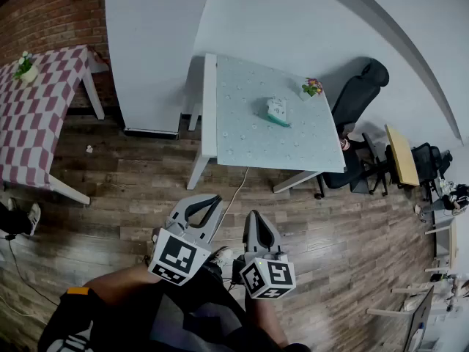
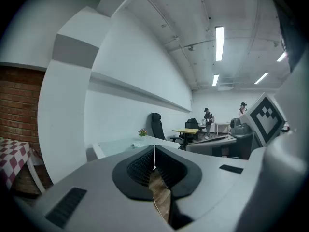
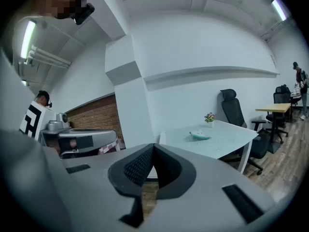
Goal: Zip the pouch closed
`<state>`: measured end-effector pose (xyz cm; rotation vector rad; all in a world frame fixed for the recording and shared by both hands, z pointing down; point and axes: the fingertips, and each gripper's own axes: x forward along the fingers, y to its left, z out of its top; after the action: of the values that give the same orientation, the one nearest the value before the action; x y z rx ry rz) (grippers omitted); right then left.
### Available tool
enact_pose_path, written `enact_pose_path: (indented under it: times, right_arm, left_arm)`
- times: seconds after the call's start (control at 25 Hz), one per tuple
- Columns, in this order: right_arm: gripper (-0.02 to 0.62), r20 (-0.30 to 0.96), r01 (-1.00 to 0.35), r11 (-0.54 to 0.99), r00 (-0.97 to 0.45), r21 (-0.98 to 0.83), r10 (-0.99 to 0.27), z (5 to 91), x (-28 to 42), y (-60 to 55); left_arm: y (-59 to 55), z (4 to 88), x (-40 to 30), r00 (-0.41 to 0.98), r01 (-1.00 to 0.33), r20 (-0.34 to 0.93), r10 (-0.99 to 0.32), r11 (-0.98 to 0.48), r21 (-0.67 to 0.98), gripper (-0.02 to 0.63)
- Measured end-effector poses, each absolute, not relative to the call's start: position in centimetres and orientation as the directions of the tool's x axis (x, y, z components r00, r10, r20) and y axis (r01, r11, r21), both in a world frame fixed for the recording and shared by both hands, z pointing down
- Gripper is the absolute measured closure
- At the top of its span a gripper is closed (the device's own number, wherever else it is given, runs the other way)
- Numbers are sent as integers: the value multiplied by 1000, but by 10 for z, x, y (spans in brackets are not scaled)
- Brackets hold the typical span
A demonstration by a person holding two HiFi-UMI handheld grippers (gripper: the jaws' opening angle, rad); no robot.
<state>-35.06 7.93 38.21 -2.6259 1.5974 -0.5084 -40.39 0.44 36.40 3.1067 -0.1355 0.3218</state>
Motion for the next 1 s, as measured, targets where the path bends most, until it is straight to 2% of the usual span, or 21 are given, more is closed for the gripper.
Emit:
enact_pose_path:
  times: [0.64,1.0]
  right_arm:
    - [581,255,-867,-460,408,-194,-877,383,-340,91]
    - [580,235,-864,-460,412,-207,-880,384,-286,109]
  left_arm:
    - [17,364,-392,975,-90,202,-88,-996,-1,594]
    - [38,366,-336,973,-86,214,-84,-996,-2,594]
